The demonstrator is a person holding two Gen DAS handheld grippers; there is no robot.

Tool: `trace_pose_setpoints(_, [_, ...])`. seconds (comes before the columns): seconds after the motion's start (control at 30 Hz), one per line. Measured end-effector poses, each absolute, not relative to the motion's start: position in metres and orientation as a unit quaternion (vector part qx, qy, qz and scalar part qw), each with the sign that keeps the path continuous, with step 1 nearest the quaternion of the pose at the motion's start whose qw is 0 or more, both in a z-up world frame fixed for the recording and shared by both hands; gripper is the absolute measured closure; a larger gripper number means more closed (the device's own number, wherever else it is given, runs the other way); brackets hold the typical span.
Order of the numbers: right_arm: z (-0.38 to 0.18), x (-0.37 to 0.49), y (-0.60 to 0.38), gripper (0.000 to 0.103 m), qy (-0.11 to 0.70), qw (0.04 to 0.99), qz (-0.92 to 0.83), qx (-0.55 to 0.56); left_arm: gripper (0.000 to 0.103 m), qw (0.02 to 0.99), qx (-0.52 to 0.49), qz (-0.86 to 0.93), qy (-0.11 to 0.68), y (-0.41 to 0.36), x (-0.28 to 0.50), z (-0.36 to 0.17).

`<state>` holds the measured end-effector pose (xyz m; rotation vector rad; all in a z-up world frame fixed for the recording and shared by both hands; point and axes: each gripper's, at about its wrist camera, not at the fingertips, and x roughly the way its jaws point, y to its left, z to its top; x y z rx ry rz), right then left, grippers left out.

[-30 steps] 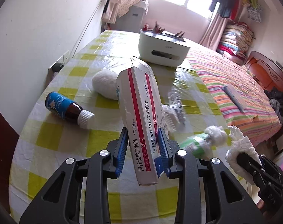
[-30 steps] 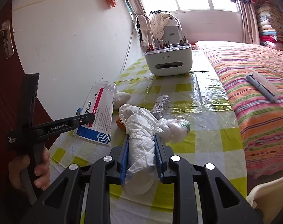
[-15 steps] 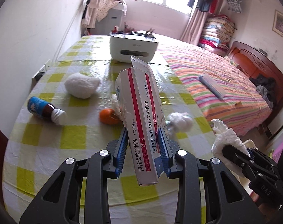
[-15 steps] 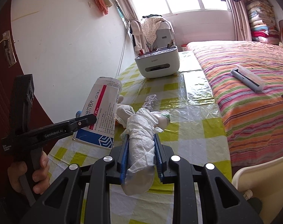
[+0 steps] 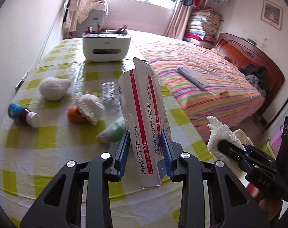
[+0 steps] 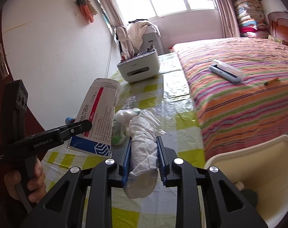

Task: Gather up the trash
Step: 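Carry the medicine box and tissue in both tools over the white bin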

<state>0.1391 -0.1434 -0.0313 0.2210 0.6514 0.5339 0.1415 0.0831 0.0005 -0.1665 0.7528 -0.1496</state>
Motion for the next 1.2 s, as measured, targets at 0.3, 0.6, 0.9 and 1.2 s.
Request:
trace_pose_setpoints(0.3, [-0.038,0.13,-0.17,0.079,0.315,0.912,0.235,0.119,0.071,0.924,-0.064,-0.102,0.362,0.052,0.138,-0.001])
trace_pose_setpoints(0.6, [-0.041,0.125,-0.191,0.079,0.314,0.915,0.216,0.131,0.07,0.924,-0.045,-0.129,0.357,0.022,0.137,-0.001])
trace_pose_setpoints(0.9, [-0.046,0.121,-0.211,0.079,0.313,0.919,0.195,0.141,0.07,0.921,-0.036,-0.152,0.356,-0.006,0.137,-0.004])
trace_pose_setpoints(1.2, [-0.052,0.118,-0.236,0.079,0.316,0.921,0.168,0.155,0.07,0.916,-0.014,-0.172,0.361,-0.032,0.135,-0.012])
